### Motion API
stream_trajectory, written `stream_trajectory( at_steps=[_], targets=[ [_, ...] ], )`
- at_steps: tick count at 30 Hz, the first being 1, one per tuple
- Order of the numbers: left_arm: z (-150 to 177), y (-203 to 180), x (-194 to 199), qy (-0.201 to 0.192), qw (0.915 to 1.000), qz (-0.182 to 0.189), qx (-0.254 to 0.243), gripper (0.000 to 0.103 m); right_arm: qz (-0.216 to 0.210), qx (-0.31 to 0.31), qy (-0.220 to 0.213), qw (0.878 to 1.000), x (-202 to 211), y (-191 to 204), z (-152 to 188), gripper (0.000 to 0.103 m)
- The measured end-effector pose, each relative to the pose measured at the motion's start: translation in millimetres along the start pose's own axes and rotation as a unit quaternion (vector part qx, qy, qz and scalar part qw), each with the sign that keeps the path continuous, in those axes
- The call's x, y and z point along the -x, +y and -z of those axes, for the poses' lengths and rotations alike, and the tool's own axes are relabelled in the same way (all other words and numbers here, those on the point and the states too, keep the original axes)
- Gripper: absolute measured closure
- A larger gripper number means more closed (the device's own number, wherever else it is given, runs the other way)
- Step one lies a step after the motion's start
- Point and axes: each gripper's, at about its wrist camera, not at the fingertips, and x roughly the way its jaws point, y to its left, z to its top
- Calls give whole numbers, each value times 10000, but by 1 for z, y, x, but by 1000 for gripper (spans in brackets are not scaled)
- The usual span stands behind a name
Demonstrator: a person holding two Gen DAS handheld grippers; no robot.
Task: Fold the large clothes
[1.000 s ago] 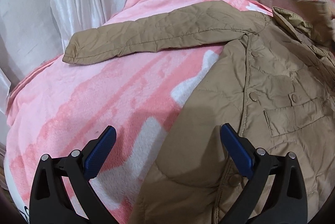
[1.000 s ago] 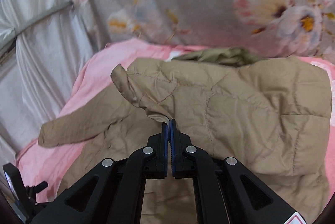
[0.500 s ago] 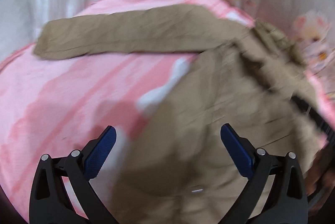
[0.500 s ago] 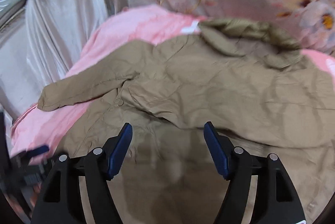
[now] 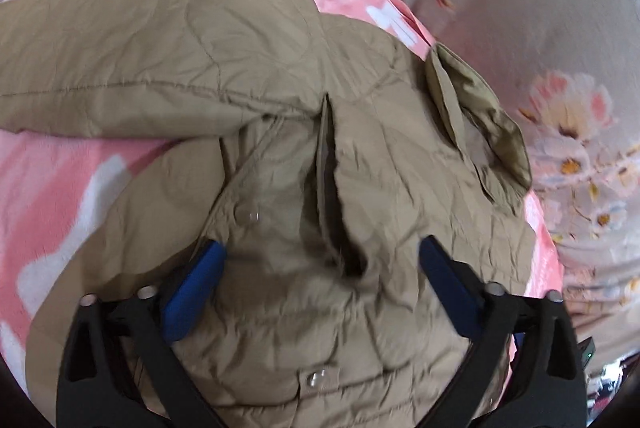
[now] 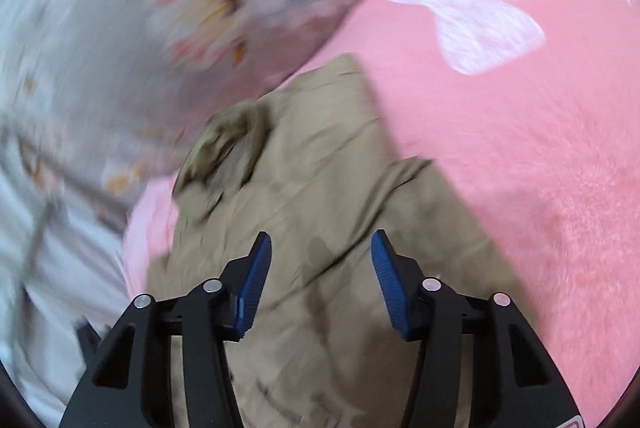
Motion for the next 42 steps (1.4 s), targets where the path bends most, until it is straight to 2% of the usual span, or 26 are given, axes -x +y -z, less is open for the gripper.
stream_trajectory(
  at_steps=[1, 2, 3, 4, 5, 6, 9, 10, 12, 14, 17, 18, 22, 25, 27, 28, 30, 32, 33, 34, 36, 39, 42],
  targets=[
    [0, -4, 1, -28, 9999, -55, -115, 37, -42, -201, 44, 9998, -7, -7, -6, 57],
    [-2, -11, 0, -32, 9995, -147, -288, 60, -64, -454, 145, 9988, -11, -13, -9, 61],
    [-3, -16, -2, -6, 9989, -213, -424, 72, -115, -592, 203, 9980, -18, -15, -12, 66],
    [-5, -21, -5, 36, 9980, -285, -558, 91, -135, -662, 245, 9974, -24, -15, -17, 71],
    [-8, -27, -6, 17, 9965, -463, -697, 97, -89, -714, 287, 9970, -26, -16, -20, 87],
    [-10, -32, -5, -95, 9953, -520, -810, 99, -52, -683, 287, 9972, -27, -13, -25, 95],
    [-14, -46, 6, -418, 9904, -644, -1153, 100, -155, -165, -170, 9996, -4, 11, -31, 99],
    [-12, -51, 12, -605, 9864, -774, -1321, 100, -65, 251, -395, 9989, 10, 26, -29, 99],
    [-7, -55, 12, -749, 9797, -1027, -1553, 100, 370, 848, -497, 9945, 11, 44, -26, 99],
    [0, -54, -6, -629, 9735, -1343, -1742, 100, 1010, 1318, -265, 9858, -5, 48, -18, 99],
    [11, -44, -30, -536, 9674, -1629, -1862, 100, 1516, 1512, 88, 9768, -28, 33, -7, 99],
    [15, -42, -33, -597, 9648, -1683, -1932, 100, 1563, 1536, 137, 9756, -33, 30, -4, 99],
    [31, -49, -42, -908, 9448, -2080, -2363, 100, 1793, 1812, 208, 9667, -43, 32, 3, 97],
    [37, -52, -45, -1070, 9369, -2216, -2481, 100, 2026, 1851, 108, 9616, -31, 40, 5, 93],
    [37, -52, -47, -1131, 9376, -2187, -2454, 100, 2150, 1835, -330, 9586, -5, 55, 17, 85],
    [36, -50, -46, -1155, 9390, -2148, -2424, 99, 2038, 1940, -561, 9580, 8, 68, 26, 85],
    [38, -51, -45, -1182, 9403, -2115, -2390, 99, 1757, 2293, -653, 9551, 14, 99, 42, 85],
    [37, -51, -47, -1203, 9400, -2127, -2381, 99, 1471, 2940, -340, 9438, 0, 138, 66, 86],
    [36, -51, -47, -1208, 9400, -2127, -2379, 98, 1353, 3187, -161, 9380, -11, 152, 77, 90],
    [36, -52, -48, -1212, 9403, -2121, -2371, 98, 1320, 3420, -6, 9304, -26, 164, 91, 94],
    [36, -50, -46, -1222, 9427, -2060, -2323, 97, 1341, 3604, 212, 9229, -47, 172, 106, 95],
    [37, -46, -45, -1230, 9462, -1973, -2251, 96, 1435, 3584, 516, 9210, -72, 164, 120, 95],
    [38, -47, -45, -1241, 9452, -1991, -2270, 96, 1434, 3530, 543, 9230, -79, 157, 128, 95]
  ],
)
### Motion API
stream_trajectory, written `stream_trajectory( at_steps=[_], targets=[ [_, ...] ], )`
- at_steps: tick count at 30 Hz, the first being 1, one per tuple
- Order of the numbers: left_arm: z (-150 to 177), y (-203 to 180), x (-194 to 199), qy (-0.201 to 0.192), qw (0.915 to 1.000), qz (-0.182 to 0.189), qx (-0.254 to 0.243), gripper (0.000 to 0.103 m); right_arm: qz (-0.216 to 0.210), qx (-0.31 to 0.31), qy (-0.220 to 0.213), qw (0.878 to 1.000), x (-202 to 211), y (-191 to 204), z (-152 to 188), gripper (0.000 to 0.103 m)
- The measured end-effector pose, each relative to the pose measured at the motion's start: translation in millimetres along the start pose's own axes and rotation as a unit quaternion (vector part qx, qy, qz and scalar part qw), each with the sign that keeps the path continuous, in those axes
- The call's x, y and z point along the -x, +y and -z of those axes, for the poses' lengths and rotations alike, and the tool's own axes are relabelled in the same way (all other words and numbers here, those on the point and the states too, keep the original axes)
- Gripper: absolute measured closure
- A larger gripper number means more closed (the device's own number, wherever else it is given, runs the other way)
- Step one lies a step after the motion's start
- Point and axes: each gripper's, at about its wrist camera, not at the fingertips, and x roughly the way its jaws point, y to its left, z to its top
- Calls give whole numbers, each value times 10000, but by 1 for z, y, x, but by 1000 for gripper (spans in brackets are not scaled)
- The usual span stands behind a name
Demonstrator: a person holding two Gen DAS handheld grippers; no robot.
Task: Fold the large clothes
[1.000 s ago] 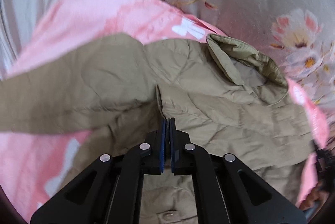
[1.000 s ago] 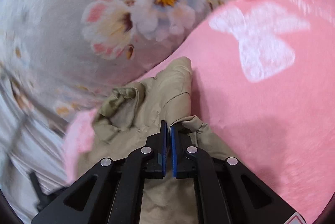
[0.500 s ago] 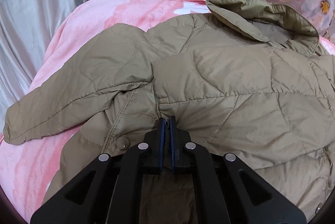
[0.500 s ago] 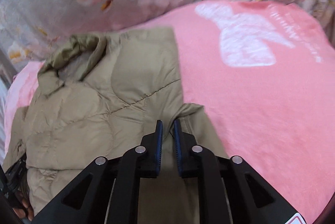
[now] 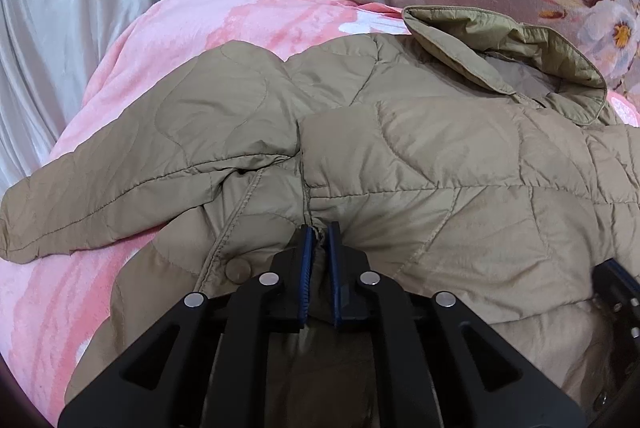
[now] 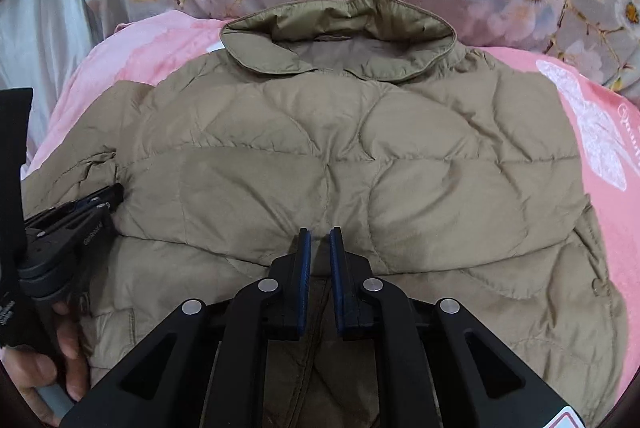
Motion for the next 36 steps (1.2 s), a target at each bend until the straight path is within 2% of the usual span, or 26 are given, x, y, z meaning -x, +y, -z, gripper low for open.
stream_trajectory(
  at_steps=[6, 9, 12, 13, 14, 15, 16, 17, 19, 20, 23, 24, 25, 26, 27, 29, 30, 33, 34, 35, 36],
  targets=[
    [1, 0, -1, -7, 10000, -26, -21, 95, 233, 192, -61, 9995, -5, 11, 2, 95],
    [1, 0, 0, -8, 10000, -3, -2, 95, 219, 184, -57, 9996, -6, 10, 2, 95],
    [1, 8, 2, -44, 9996, 184, 218, 91, 179, 138, -56, 9997, -6, 8, 2, 95],
    [2, 19, 7, -81, 9981, 407, 452, 83, 161, 113, -53, 9998, -6, 6, 2, 94],
    [4, 29, 12, -90, 9957, 632, 667, 71, 136, 85, -52, 9999, -6, 5, 2, 94],
    [8, 48, 22, -86, 9902, 969, 1002, 63, 123, 66, -52, 9999, -6, 5, 2, 93],
    [11, 61, 30, -110, 9862, 1122, 1212, 43, 121, 49, -53, 9999, -6, 4, 2, 93],
    [17, 92, 46, -242, 9806, 1090, 1611, 27, 116, 34, -55, 9999, -6, 4, 1, 92],
    [25, 134, 64, -451, 9731, 964, 2041, 17, 116, 16, -58, 9999, -6, 3, 1, 91],
    [29, 165, 70, -479, 9691, 779, 2290, 15, 122, 12, -62, 9999, -6, 3, 1, 90],
    [38, 251, 70, -287, 9547, 183, 2956, 15, 241, -1, -99, 9997, -2, 4, 1, 82],
    [41, 279, 68, -223, 9475, -20, 3189, 15, 325, 21, -113, 9994, 2, 5, 2, 77],
    [47, 313, 64, -124, 9359, -286, 3509, 15, 380, 42, -120, 9992, 7, 6, 4, 75],
    [51, 334, 62, -80, 9275, -411, 3714, 15, 407, 45, -176, 9990, 17, 8, 9, 73],
    [57, 359, 58, -69, 9154, -515, 3991, 15, 363, 11, -271, 9990, 29, 9, 15, 67],
    [62, 390, 47, 62, 9035, -665, 4233, 15, 156, -125, -374, 9991, 51, 9, 27, 54],
    [64, 400, 40, 179, 8993, -677, 4318, 15, 41, -206, -400, 9990, 61, 9, 34, 52],
    [66, 411, 24, 366, 8919, -545, 4475, 16, -93, -248, -453, 9986, 86, 9, 55, 48],
    [63, 407, 24, 293, 8948, -597, 4416, 24, -60, -224, -459, 9987, 91, 9, 60, 48],
    [56, 400, 25, 215, 9026, -546, 4264, 45, -20, -202, -463, 9987, 97, 9, 66, 48],
    [50, 394, 24, 233, 9088, -460, 4141, 55, 14, -187, -469, 9987, 103, 9, 74, 48]
  ],
)
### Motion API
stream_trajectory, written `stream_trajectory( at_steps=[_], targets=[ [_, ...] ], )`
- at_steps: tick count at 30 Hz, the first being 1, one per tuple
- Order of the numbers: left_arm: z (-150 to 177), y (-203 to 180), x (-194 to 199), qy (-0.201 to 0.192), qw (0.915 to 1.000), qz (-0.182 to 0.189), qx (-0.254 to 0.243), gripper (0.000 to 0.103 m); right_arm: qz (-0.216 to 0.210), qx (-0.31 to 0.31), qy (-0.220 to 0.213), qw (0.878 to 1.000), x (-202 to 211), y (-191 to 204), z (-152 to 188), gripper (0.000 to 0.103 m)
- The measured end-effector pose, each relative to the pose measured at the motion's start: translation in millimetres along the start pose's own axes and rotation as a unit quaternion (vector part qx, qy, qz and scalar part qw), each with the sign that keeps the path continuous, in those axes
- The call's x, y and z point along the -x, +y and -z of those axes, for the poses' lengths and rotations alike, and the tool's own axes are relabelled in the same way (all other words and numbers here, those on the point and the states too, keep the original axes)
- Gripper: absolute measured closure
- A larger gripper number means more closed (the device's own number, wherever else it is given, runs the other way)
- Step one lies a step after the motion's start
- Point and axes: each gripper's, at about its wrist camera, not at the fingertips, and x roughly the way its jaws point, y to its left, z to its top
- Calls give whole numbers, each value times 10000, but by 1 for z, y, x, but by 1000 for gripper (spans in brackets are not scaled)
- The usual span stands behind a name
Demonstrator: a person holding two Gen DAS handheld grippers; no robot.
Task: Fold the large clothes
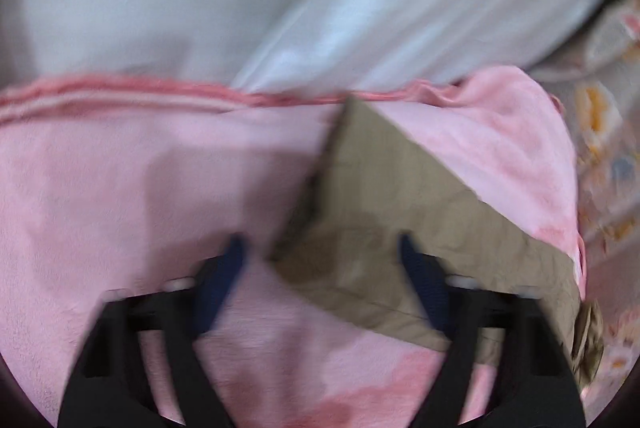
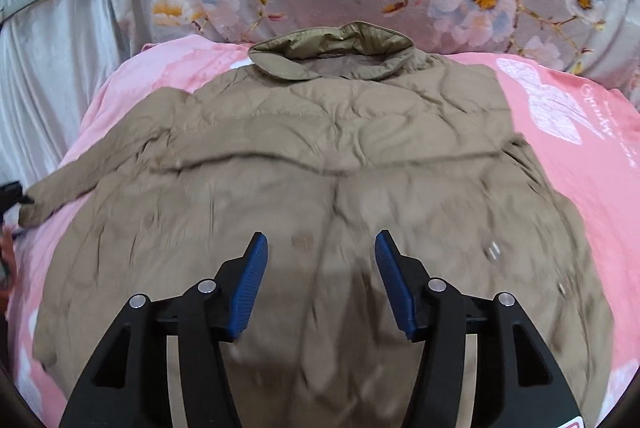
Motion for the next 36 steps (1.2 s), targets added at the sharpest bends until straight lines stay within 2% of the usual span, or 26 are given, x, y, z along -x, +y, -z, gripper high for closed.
stream_trajectory(
  at_steps=[1, 2, 4, 6, 9, 13, 14, 16, 17, 22, 25, 27, 28, 29, 31, 33, 34, 36],
  targets=[
    [0, -9, 1, 47, 9999, -1, -109, 75, 69, 13, -14, 10000, 7, -1, 8, 48],
    [1, -21, 5, 8, 9998, -38, -209, 90, 116, 9, -16, 9999, 12, -1, 13, 48],
    [1, -41, 18, -133, 9990, 11, -430, 95, 150, -43, -14, 9999, 21, -5, 26, 47],
    [4, -76, 43, -320, 9961, 299, -761, 97, 238, -100, -16, 9997, 28, -9, 36, 47],
    [11, -139, 93, -667, 9846, 861, -1370, 98, 242, -163, 84, 9995, 34, -14, 51, 47],
    [37, -228, 152, -915, 9567, 1525, -2304, 98, 112, -328, 116, 9993, 41, -25, 61, 47],
    [51, -259, 172, -985, 9457, 1677, -2605, 98, 110, -355, 97, 9993, 44, -27, 62, 47],
    [74, -291, 193, -1042, 9298, 1924, -2959, 98, 107, -414, 49, 9991, 49, -33, 63, 47],
    [93, -316, 207, -1040, 9181, 2103, -3194, 98, 112, -427, 32, 9990, 51, -36, 63, 47],
    [176, -386, 224, -733, 8808, 2577, -3904, 98, 361, -526, -35, 9980, 65, -63, 63, 47],
    [225, -399, 219, -292, 8691, 2708, -4129, 94, 595, -754, -89, 9953, 74, -96, 59, 47],
    [260, -403, 200, 150, 8589, 2818, -4273, 69, 721, -898, -105, 9933, 76, -116, 56, 47],
    [275, -402, 192, 329, 8567, 2838, -4296, 40, 785, -1010, -109, 9917, 77, -129, 54, 47],
    [293, -398, 183, 529, 8538, 2908, -4286, 23, 814, -1093, -113, 9906, 77, -138, 52, 47],
    [318, -385, 172, 672, 8506, 3020, -4251, 17, 858, -1252, -118, 9884, 77, -154, 49, 47],
    [340, -373, 168, 796, 8429, 3092, -4332, 11, 841, -1381, -119, 9868, 75, -166, 43, 47],
    [344, -365, 167, 861, 8400, 3167, -4321, 10, 793, -1417, -137, 9866, 74, -169, 39, 47],
    [340, -344, 168, 962, 8417, 3256, -4197, 10, 658, -1437, -183, 9873, 72, -170, 31, 47]
  ],
)
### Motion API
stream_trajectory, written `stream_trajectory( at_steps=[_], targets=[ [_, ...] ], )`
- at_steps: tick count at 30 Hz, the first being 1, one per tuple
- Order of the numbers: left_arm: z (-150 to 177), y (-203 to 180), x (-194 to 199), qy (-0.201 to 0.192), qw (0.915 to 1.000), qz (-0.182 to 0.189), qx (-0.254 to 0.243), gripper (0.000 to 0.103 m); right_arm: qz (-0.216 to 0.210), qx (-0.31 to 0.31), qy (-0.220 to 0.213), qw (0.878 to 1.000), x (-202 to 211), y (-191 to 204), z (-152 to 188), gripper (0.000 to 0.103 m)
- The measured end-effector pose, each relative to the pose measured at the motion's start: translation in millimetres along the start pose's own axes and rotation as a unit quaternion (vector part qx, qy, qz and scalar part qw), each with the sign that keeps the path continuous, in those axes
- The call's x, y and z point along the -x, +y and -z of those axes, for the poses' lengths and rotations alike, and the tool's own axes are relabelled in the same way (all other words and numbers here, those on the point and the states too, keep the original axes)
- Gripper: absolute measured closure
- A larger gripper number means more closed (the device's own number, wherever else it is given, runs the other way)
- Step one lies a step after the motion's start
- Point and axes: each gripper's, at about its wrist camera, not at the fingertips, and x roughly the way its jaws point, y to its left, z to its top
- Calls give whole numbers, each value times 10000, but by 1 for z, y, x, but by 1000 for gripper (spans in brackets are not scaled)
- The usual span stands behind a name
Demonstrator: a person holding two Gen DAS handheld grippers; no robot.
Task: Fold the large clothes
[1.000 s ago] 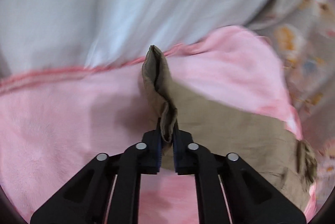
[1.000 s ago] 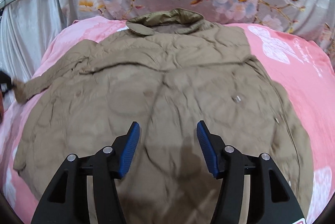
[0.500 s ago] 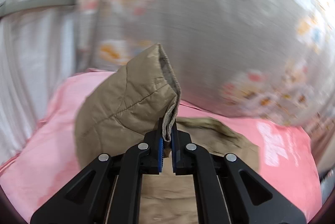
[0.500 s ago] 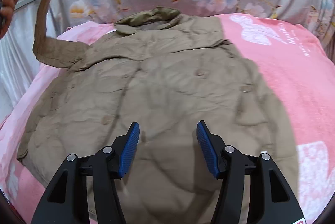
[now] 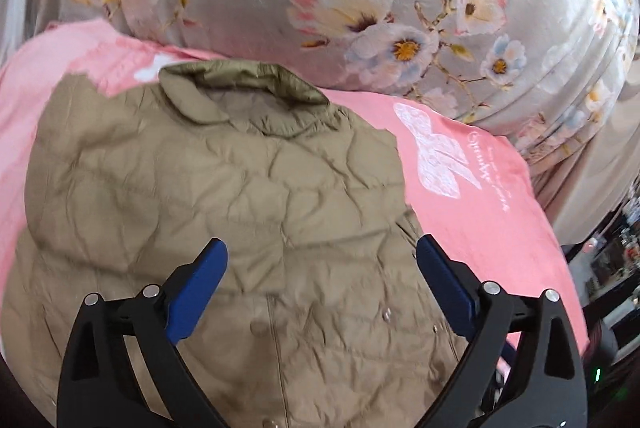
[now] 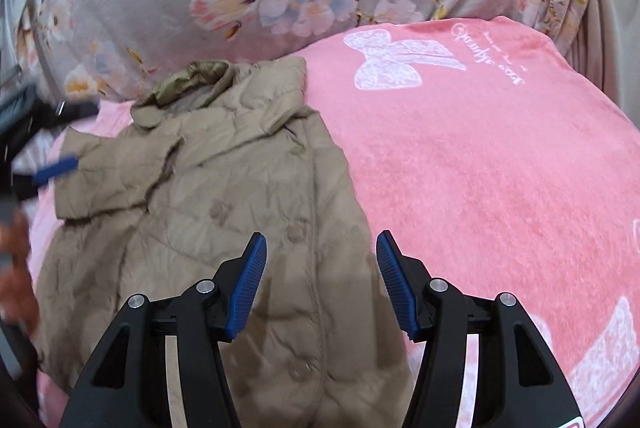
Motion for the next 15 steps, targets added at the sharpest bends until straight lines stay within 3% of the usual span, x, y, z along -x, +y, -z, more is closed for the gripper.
stream_trajectory(
  at_steps=[2, 5, 8, 11, 13, 15],
  targets=[
    [6, 20, 13, -75, 9995, 159, 275, 9, -267, 0, 18, 9996, -4, 7, -9, 47],
    [11, 75, 36, -240, 9956, -141, 899, 9, -810, -9, 147, 9966, -15, 28, -18, 47],
    [14, 146, 53, -277, 9825, -415, 1792, 10, -1274, 86, 349, 9912, -34, 58, -28, 47],
    [26, 212, 65, -235, 9613, -504, 2697, 10, -1620, 193, 588, 9848, -58, 93, -32, 47],
    [33, 236, 69, -210, 9537, -676, 2922, 11, -1762, 271, 773, 9809, -76, 118, -36, 47],
    [38, 246, 70, -181, 9536, -835, 2888, 12, -1838, 301, 940, 9780, -92, 134, -39, 46]
  ],
)
